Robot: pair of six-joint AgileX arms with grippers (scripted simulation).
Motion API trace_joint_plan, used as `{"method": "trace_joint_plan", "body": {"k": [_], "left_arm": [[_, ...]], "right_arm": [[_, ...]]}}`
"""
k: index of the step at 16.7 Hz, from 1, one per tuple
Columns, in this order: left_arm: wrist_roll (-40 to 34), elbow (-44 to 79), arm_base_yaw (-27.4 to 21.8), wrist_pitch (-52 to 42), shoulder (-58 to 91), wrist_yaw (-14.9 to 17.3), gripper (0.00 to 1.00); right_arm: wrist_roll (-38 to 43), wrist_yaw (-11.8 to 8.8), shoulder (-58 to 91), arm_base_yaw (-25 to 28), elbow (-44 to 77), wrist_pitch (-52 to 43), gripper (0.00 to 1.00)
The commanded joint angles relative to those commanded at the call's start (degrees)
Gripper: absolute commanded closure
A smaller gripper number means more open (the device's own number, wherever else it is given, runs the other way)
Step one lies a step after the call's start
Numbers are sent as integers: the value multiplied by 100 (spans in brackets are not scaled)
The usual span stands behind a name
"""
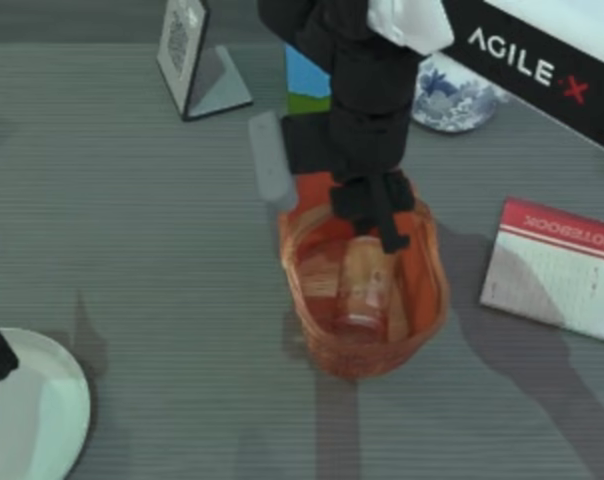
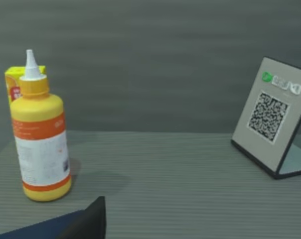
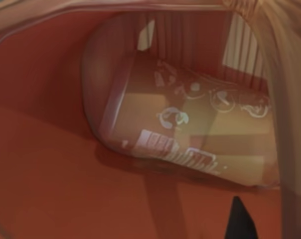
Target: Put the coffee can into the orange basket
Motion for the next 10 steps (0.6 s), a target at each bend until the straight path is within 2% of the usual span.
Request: {"method": "trace_joint_plan", "body": {"k": [7, 10], "left_arm": [[0, 0, 0, 0, 0, 0, 0], [0, 0, 0, 0, 0, 0, 0]], "right_arm": [[-7, 2, 8, -7, 25, -19, 100], [-83, 0, 53, -56, 444, -433, 100]]}}
